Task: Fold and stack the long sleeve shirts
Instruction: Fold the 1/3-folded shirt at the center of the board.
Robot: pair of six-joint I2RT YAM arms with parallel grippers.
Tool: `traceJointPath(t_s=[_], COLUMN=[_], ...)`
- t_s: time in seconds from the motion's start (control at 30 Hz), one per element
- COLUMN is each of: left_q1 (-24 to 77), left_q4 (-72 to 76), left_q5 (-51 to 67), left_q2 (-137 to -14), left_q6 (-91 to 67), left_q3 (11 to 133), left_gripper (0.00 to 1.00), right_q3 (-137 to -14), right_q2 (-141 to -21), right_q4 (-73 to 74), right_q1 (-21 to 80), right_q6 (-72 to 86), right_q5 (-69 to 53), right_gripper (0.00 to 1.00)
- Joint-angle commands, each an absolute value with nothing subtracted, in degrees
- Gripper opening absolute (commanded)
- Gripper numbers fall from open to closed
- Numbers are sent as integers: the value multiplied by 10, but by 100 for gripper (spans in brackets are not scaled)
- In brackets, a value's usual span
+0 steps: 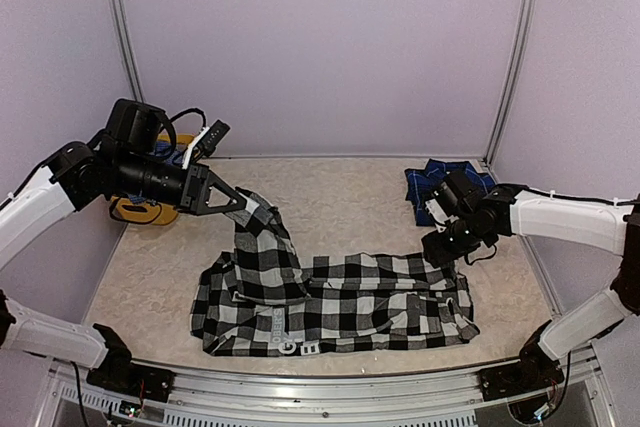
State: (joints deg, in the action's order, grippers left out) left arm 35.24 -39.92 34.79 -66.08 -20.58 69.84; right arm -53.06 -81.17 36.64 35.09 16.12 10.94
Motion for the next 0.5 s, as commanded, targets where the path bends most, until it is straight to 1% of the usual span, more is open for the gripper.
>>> traceJointPath(t_s=[0.0,0.17,0.47], left_q1=[360,365,367], left_q4=[-399,-437,-468], left_q5=[387,393,378], left_q2=[-626,-568,-488], left_q6=[-183,-164,-171], left_q3=[751,761,699], left_gripper=[0,0,0], right_q3=[-529,-531,-534], right_q2=[-794,-802,-802], right_q4=[352,354,366], right_q1=[354,355,355], right_q6=[148,147,148], right_q5=[96,97,101], right_gripper=[59,58,59])
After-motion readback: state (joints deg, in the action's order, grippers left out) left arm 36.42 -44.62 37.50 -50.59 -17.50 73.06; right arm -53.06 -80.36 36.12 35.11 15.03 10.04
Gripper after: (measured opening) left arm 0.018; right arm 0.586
